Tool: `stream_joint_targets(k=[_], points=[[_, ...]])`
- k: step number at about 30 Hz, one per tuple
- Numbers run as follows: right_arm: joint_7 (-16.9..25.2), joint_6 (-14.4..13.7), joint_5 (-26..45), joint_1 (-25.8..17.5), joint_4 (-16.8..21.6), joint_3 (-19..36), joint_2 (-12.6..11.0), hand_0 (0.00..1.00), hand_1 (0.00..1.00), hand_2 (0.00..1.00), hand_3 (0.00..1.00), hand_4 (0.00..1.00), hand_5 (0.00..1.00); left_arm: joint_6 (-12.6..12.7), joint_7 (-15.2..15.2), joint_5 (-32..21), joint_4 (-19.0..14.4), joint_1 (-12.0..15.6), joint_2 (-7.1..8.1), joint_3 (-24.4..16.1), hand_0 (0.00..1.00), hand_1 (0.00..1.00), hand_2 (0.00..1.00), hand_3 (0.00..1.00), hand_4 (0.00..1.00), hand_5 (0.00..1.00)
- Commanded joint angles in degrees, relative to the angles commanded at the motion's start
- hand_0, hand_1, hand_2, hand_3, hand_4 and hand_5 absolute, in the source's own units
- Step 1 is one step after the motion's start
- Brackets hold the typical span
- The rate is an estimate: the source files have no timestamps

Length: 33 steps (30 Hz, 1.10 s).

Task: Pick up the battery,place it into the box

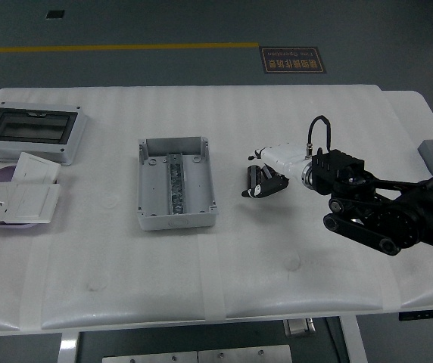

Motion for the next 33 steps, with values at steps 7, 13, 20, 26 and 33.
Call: stream_joint_targets(k=[7,13,20,26,33], points=[[0.1,-1.0,-0.2,-0.1,-0.2,-0.8,0.4,0.794,0.777,0.884,0.902,0.961,0.733,0.1,-0.1,0.4,-0.1,-0.1,0.02,-0.5,0.654,0.661,0.619,0.647,0.65,0.319],[0.1,-1.6,-0.7,-0.2,-0.3,-1.6,0.2,0.788,0.774,0.867,0.888,0.914,0.702,0.1,-0.1,0.6,-0.1,-0.1,-0.02,-0.7,0.654,0.661,0.619,0.646,0.65,0.32],[0.2,-1.9,-1.2,-0.1,-0.3,-2.4,-0.1,0.78,0.752,0.823,0.858,0.802,0.57,0.1,-0.1,0.7,-0.1,-0.1,-0.05,-1.0,0.654,0.661,0.619,0.647,0.65,0.319],[0.4,-2.5,-1.4,-0.2,-0.4,-2.7,-0.1,0.775,0.743,0.8,0.826,0.782,0.545,0.2,-0.2,0.7,-0.2,-0.1,-0.06,-1.0,0.654,0.661,0.619,0.647,0.65,0.318],[0.6,-3.4,-1.0,-0.3,-0.5,-2.6,-0.1,0.76,0.72,0.74,0.755,0.693,0.455,0.2,-0.2,1.0,-0.2,-0.2,-0.15,-1.2,0.654,0.662,0.619,0.648,0.649,0.321]])
